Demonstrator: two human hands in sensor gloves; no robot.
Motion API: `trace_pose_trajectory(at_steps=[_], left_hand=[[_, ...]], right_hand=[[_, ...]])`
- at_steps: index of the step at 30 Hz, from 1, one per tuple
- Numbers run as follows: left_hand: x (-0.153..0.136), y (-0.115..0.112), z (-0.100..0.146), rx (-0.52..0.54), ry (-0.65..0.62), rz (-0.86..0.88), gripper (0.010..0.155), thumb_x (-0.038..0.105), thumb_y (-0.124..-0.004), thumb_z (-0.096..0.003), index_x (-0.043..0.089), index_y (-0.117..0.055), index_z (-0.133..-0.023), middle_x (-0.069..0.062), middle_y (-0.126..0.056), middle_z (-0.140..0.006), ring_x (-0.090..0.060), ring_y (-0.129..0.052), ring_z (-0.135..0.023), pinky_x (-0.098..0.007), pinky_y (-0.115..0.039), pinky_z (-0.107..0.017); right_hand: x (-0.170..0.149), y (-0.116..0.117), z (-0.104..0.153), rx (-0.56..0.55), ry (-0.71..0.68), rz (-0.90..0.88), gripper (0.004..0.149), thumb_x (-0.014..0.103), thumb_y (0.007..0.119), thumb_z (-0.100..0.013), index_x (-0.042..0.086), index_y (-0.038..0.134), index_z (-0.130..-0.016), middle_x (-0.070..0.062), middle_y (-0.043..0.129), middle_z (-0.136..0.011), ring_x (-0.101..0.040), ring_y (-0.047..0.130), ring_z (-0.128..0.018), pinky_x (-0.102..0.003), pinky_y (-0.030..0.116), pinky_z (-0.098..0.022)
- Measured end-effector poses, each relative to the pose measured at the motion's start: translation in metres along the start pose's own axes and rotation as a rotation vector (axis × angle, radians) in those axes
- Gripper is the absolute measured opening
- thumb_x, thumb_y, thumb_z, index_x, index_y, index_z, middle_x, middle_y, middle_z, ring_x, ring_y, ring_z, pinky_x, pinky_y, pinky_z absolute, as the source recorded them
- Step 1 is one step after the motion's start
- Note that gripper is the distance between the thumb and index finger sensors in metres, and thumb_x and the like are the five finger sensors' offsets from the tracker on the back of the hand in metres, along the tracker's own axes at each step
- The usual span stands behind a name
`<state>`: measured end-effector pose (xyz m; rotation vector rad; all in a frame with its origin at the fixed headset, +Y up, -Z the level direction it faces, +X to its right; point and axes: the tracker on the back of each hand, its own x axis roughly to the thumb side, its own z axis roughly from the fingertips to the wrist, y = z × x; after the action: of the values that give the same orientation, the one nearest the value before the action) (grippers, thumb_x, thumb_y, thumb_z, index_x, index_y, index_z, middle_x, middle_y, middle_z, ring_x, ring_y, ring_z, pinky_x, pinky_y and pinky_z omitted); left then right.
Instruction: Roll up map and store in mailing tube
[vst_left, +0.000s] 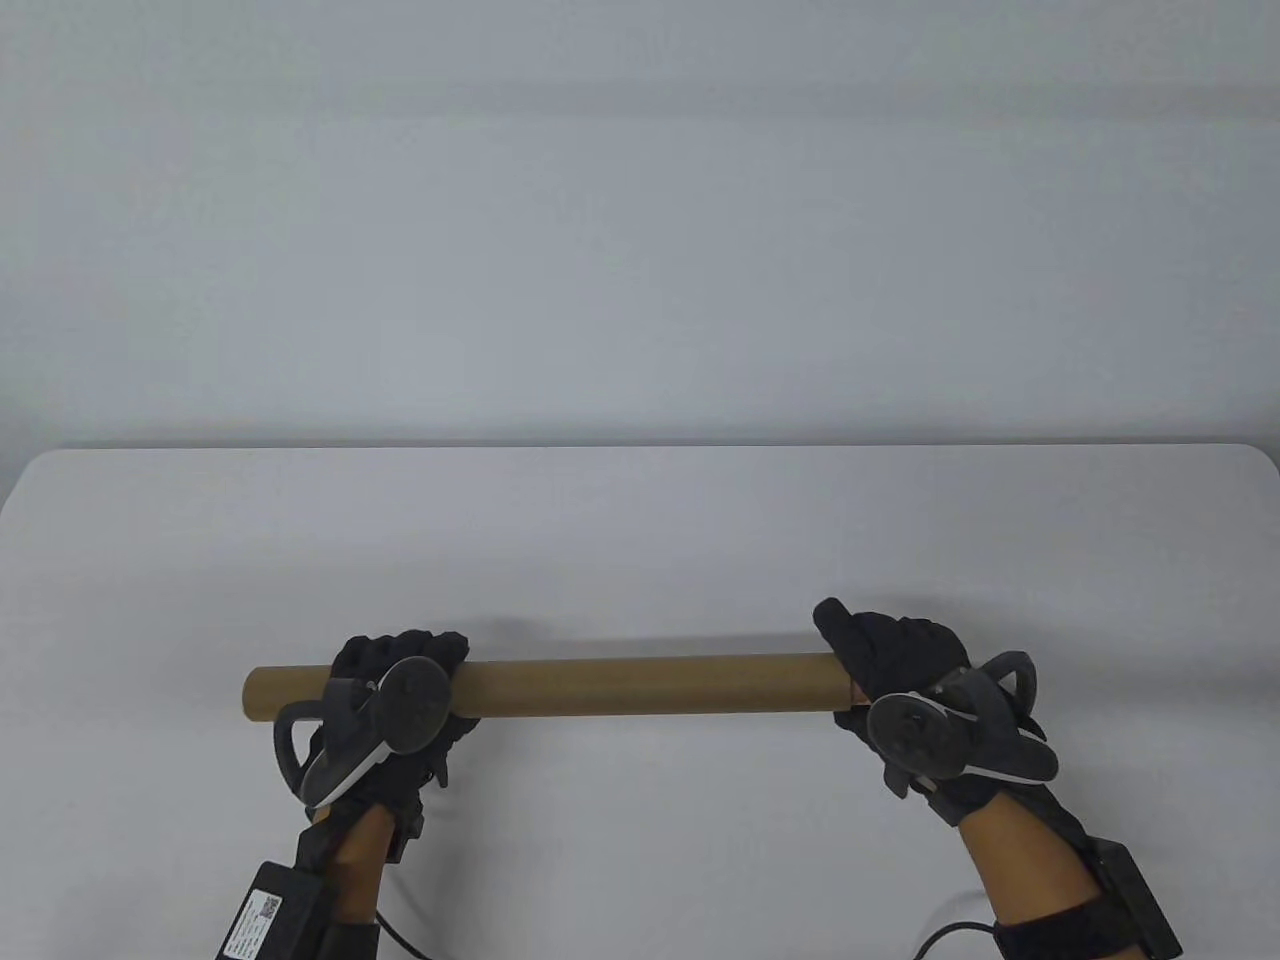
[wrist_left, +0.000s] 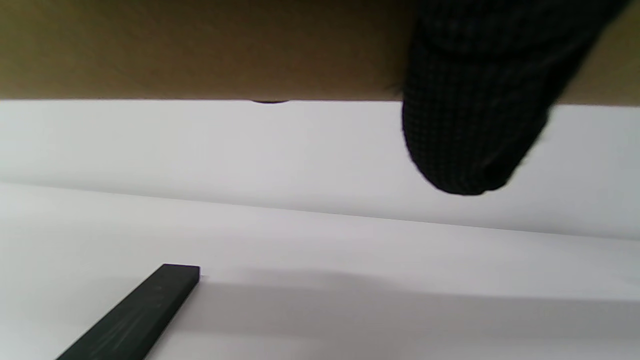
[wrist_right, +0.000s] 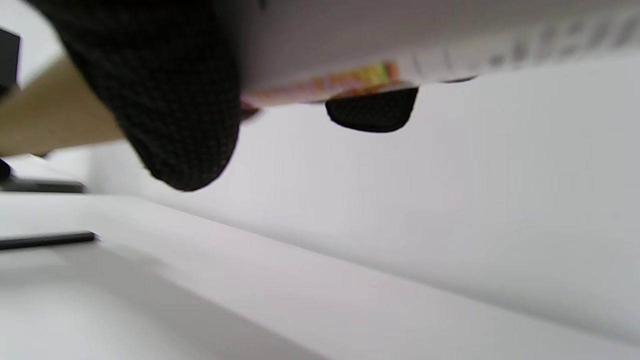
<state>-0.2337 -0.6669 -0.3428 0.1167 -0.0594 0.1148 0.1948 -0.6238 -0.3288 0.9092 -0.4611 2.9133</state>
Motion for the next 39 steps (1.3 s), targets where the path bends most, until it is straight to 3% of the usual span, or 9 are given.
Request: trace_pose_trajectory(at_steps=[3,6,9,14,20,29,39], left_hand=[[0.002,-0.003,0.000,-0.013,-0.003,-0.022,0.072,0.056,-0.105,-0.0269,0.047,-0.069,-0.089,0.009,-0.079,-0.093,-0.017,-0.084,-0.089,-0.044,-0.054,-0.081],[-0.001,-0.008,-0.001,-0.037,0.013,-0.019,0.072,0.056,-0.105,-0.0276,0.047,-0.069,-0.089,0.009,-0.079,-0.093,-0.017,-0.084,-0.089,-0.045,-0.054,-0.081],[-0.007,-0.013,-0.003,-0.044,0.043,-0.020,0.072,0.055,-0.105,-0.0278,0.046,-0.069,-0.089,0.009,-0.079,-0.094,-0.018,-0.084,-0.089,-0.045,-0.054,-0.081],[-0.013,-0.016,-0.003,-0.048,0.058,-0.009,0.072,0.055,-0.105,-0.0278,0.046,-0.069,-0.089,0.009,-0.078,-0.094,-0.018,-0.083,-0.090,-0.045,-0.053,-0.081],[-0.014,-0.016,-0.002,-0.045,0.060,-0.004,0.072,0.055,-0.105,-0.0279,0.046,-0.069,-0.090,0.009,-0.078,-0.094,-0.018,-0.083,-0.090,-0.045,-0.052,-0.081],[-0.015,-0.014,-0.001,-0.027,0.056,0.005,0.072,0.056,-0.105,-0.0281,0.046,-0.069,-0.090,0.009,-0.078,-0.094,-0.018,-0.083,-0.090,-0.045,-0.053,-0.081],[-0.007,-0.012,0.001,0.000,0.044,-0.020,0.072,0.057,-0.104,-0.0280,0.046,-0.069,-0.090,0.009,-0.078,-0.094,-0.018,-0.084,-0.090,-0.046,-0.053,-0.081]], right_hand=[[0.005,0.004,-0.003,0.005,-0.006,-0.135,0.108,0.042,0.101,-0.038,0.002,0.036,-0.114,-0.020,0.051,-0.110,-0.041,0.083,-0.080,-0.063,0.061,-0.066],[-0.006,0.004,0.002,-0.078,0.015,-0.243,0.100,0.044,0.097,-0.042,0.003,0.041,-0.114,-0.020,0.052,-0.110,-0.046,0.073,-0.090,-0.065,0.055,-0.068],[-0.032,0.000,0.017,-0.294,0.153,-0.429,0.089,0.048,0.090,-0.048,0.005,0.048,-0.114,-0.020,0.056,-0.110,-0.052,0.065,-0.095,-0.068,0.048,-0.068],[-0.077,0.017,0.037,-0.387,0.348,-0.646,0.085,0.052,0.083,-0.052,0.005,0.048,-0.114,-0.022,0.052,-0.112,-0.058,0.055,-0.098,-0.070,0.041,-0.067],[-0.098,0.049,0.047,-0.378,0.417,-0.988,0.088,0.055,0.079,-0.055,-0.002,0.046,-0.113,-0.030,0.048,-0.110,-0.064,0.053,-0.094,-0.073,0.041,-0.062],[-0.091,0.077,0.045,-0.399,0.396,-1.380,0.094,0.060,0.074,-0.057,-0.005,0.035,-0.113,-0.035,0.042,-0.109,-0.067,0.050,-0.093,-0.073,0.045,-0.059],[-0.078,0.081,0.038,-0.368,0.372,-1.370,0.095,0.061,0.072,-0.058,-0.005,0.031,-0.113,-0.035,0.038,-0.110,-0.067,0.048,-0.093,-0.072,0.045,-0.059]])
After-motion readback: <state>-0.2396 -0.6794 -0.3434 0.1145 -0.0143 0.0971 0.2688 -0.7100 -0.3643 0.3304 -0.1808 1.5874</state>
